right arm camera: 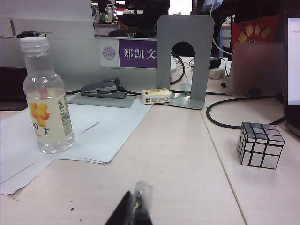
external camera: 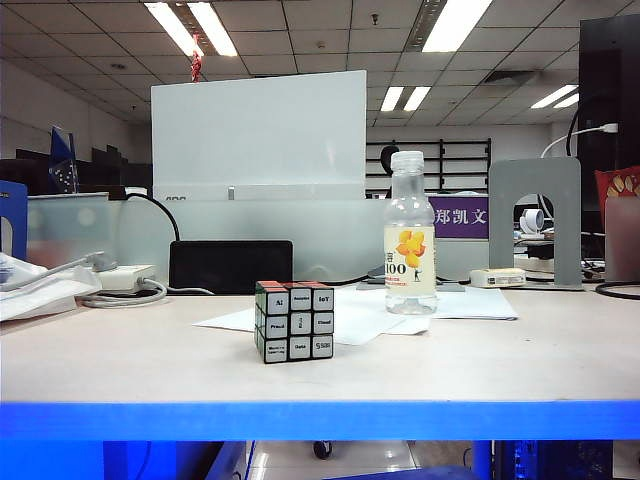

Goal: Rotate the Rubik's Cube so that the bottom side is facing up.

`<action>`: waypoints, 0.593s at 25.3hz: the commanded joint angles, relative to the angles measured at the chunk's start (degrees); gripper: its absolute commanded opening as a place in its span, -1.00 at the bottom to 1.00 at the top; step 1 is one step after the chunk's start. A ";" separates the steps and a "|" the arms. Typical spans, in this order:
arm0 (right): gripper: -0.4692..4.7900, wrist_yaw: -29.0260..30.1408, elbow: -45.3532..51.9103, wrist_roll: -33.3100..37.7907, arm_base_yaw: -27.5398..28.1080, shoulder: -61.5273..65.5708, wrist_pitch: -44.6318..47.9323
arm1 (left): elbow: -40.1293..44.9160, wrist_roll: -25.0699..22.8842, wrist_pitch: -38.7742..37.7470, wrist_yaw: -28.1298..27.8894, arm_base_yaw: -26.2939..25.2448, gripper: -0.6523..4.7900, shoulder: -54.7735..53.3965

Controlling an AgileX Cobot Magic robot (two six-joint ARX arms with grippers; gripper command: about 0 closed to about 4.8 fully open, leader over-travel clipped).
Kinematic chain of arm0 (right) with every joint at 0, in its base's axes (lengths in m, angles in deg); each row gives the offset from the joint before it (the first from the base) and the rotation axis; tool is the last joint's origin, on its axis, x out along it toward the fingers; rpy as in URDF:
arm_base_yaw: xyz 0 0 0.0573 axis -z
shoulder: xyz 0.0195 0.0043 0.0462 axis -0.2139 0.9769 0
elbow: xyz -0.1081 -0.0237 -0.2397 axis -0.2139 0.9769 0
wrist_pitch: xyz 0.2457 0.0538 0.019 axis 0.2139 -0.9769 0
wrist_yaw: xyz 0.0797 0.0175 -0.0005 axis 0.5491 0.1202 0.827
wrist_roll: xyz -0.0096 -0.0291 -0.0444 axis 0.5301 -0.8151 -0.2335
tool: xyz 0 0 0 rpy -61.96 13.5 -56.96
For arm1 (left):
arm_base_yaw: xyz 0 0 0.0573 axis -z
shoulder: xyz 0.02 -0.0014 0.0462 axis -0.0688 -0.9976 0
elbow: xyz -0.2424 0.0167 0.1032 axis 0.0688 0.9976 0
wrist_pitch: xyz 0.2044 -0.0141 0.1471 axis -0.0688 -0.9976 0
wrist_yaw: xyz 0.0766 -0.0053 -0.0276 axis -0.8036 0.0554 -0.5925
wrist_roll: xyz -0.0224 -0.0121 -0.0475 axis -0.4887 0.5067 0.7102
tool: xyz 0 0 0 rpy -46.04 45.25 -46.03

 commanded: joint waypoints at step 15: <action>-0.79 0.11 0.44 0.46 0.04 -0.07 -0.85 | -0.07 0.81 -0.02 -0.26 -0.04 -0.65 0.09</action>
